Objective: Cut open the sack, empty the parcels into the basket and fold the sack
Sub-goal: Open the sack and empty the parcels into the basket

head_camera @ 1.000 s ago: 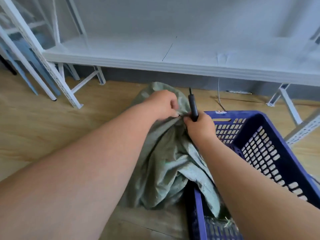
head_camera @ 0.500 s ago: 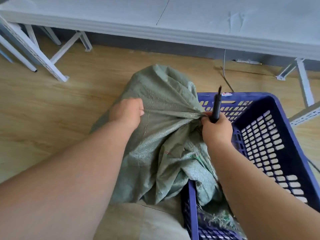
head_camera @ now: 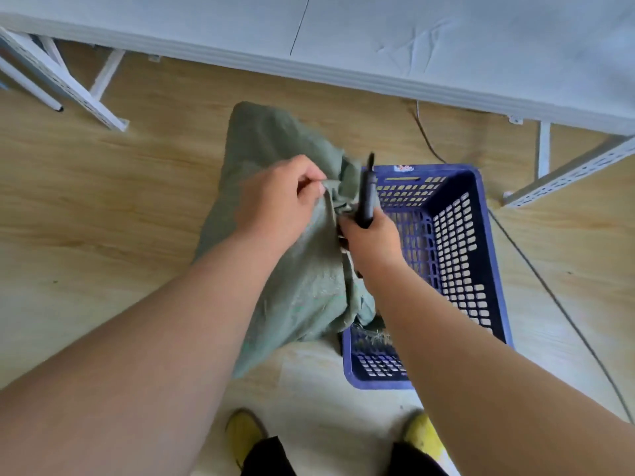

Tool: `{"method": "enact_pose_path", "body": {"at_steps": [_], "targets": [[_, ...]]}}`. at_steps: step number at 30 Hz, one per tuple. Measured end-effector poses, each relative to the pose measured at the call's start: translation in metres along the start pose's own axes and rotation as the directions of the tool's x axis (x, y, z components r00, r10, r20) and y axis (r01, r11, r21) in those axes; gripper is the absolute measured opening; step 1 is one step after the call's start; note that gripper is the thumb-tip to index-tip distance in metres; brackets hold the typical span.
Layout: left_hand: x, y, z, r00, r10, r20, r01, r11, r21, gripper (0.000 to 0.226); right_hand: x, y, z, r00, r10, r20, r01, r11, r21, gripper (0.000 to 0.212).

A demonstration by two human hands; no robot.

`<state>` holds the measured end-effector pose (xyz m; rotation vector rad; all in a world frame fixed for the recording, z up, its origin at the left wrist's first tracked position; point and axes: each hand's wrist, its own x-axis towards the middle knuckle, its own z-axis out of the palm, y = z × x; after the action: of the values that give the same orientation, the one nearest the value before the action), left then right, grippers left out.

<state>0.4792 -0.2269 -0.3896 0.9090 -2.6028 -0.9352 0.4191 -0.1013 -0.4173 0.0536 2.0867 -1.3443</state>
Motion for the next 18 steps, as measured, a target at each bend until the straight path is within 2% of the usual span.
{"method": "enact_pose_path", "body": {"at_steps": [2,3,5,6,8,9,12,15,16,18], "targets": [[-0.012,0.008,-0.012,0.992,0.021,0.124,-0.029,0.997,0.065,0.018,-0.007,-0.005,-0.031,0.972,0.202,-0.117,-0.178,0.966,0.186,0.006],[-0.021,0.004,-0.017,0.984,-0.018,0.178,-0.016,0.982,0.187,0.032,-0.011,-0.006,-0.049,0.952,0.264,-0.155,-0.221,0.943,0.248,0.008],[-0.041,-0.014,-0.021,0.934,-0.225,0.278,0.066,0.873,0.483,0.058,-0.018,-0.005,-0.079,0.942,0.282,-0.181,-0.231,0.938,0.258,0.014],[-0.053,-0.021,-0.021,0.881,-0.342,0.328,0.109,0.82,0.562,0.064,-0.024,-0.005,-0.09,0.944,0.275,-0.184,-0.229,0.944,0.238,0.016],[-0.079,-0.024,-0.017,0.779,-0.48,0.404,0.192,0.795,0.575,0.07,-0.039,-0.006,-0.104,0.938,0.294,-0.182,-0.25,0.94,0.232,0.019],[-0.091,-0.02,-0.015,0.764,-0.491,0.418,0.218,0.807,0.548,0.072,-0.045,-0.007,-0.109,0.929,0.321,-0.182,-0.271,0.929,0.253,0.021],[-0.114,0.001,-0.01,0.836,-0.427,0.344,0.224,0.839,0.496,0.058,-0.055,-0.007,-0.126,0.895,0.41,-0.174,-0.323,0.866,0.381,0.023],[-0.122,0.02,-0.005,0.881,-0.335,0.333,0.119,0.84,0.53,0.034,-0.065,-0.006,-0.141,0.891,0.436,-0.124,-0.35,0.836,0.423,0.024],[-0.122,0.026,-0.003,0.894,-0.302,0.331,0.092,0.847,0.523,0.033,-0.068,-0.005,-0.146,0.894,0.432,-0.117,-0.351,0.839,0.416,0.024],[-0.119,0.036,-0.001,0.923,-0.243,0.299,0.069,0.868,0.492,0.045,-0.072,-0.001,-0.154,0.9,0.417,-0.124,-0.343,0.855,0.389,0.023]]}}
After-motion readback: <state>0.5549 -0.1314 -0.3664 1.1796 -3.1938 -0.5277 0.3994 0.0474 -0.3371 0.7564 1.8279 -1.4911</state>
